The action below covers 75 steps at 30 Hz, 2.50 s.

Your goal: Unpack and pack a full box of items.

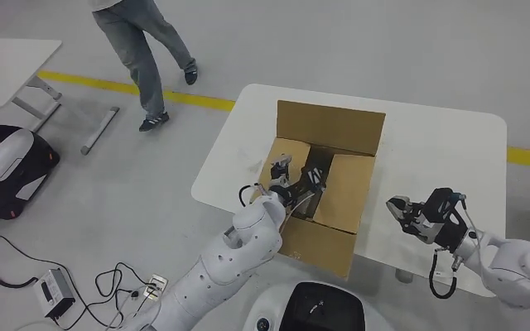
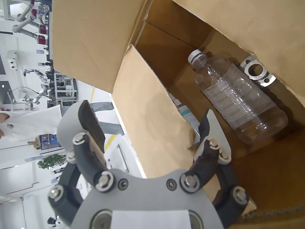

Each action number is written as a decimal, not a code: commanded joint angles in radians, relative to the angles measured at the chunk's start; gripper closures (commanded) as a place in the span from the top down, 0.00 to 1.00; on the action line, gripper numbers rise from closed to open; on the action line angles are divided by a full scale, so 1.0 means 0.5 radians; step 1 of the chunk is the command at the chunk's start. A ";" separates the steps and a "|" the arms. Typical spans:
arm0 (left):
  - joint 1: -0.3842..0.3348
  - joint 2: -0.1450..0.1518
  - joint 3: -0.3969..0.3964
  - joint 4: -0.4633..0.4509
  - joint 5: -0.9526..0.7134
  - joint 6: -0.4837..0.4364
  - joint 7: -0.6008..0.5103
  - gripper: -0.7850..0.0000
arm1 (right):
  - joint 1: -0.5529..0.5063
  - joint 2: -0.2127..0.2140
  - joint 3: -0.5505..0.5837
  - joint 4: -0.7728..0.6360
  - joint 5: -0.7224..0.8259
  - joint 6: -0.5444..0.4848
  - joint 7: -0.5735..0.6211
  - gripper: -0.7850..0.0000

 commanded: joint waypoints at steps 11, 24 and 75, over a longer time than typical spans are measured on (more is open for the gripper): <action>0.005 -0.024 -0.027 0.009 0.045 0.042 -0.066 1.00 | -0.023 -0.008 0.016 -0.007 0.003 -0.013 0.015 0.00; 0.058 -0.034 -0.079 -0.040 0.150 0.045 -0.047 0.00 | -0.043 -0.017 0.032 -0.023 0.003 -0.015 0.013 0.00; 0.120 -0.146 -0.676 -0.417 -2.105 0.716 -0.238 0.00 | 0.043 -0.020 0.170 -0.002 0.052 -0.105 0.163 0.00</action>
